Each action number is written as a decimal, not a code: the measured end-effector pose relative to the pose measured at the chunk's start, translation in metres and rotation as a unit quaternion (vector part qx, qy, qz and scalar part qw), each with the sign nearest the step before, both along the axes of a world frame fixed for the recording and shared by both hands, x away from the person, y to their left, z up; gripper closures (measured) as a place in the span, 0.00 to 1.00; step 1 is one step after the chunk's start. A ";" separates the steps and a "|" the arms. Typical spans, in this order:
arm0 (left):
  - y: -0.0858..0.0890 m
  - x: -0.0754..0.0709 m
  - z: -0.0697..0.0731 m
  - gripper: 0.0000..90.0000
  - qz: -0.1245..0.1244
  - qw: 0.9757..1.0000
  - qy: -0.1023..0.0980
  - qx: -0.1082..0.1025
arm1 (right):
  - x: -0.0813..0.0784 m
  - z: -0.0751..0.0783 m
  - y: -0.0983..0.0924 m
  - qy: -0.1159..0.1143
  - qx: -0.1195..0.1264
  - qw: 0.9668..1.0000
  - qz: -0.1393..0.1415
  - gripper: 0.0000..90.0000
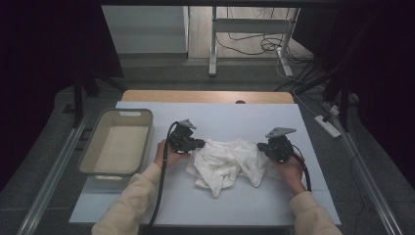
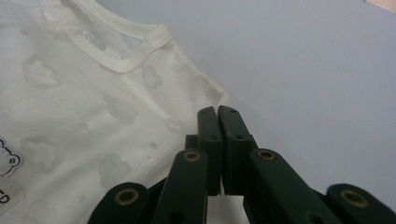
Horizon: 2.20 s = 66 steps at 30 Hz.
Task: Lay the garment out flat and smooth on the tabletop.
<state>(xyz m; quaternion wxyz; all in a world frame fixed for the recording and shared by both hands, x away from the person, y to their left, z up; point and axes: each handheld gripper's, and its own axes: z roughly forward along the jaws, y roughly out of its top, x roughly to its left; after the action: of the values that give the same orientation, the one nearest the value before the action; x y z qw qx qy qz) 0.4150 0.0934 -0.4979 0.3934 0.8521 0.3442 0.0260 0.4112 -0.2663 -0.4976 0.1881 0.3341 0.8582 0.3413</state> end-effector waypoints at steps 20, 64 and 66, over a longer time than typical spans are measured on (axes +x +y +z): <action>0.003 0.006 0.012 0.95 0.007 1.000 -0.026 -0.013 | -0.001 0.012 -0.006 -0.035 0.015 0.999 -0.016 0.98; -0.013 0.023 0.050 0.41 0.042 0.998 -0.056 0.004 | 0.031 0.044 -0.003 -0.046 0.048 0.997 -0.046 0.58; -0.012 0.013 0.052 0.40 0.033 0.998 -0.060 -0.002 | 0.022 0.043 -0.006 -0.047 0.049 0.997 -0.044 0.58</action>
<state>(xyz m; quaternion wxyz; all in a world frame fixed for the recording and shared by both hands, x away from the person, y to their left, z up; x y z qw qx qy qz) 0.4275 0.0815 -0.4455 0.4140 0.8363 0.3482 0.0897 0.4333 -0.2725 -0.4550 0.2261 0.3646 0.8149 0.3898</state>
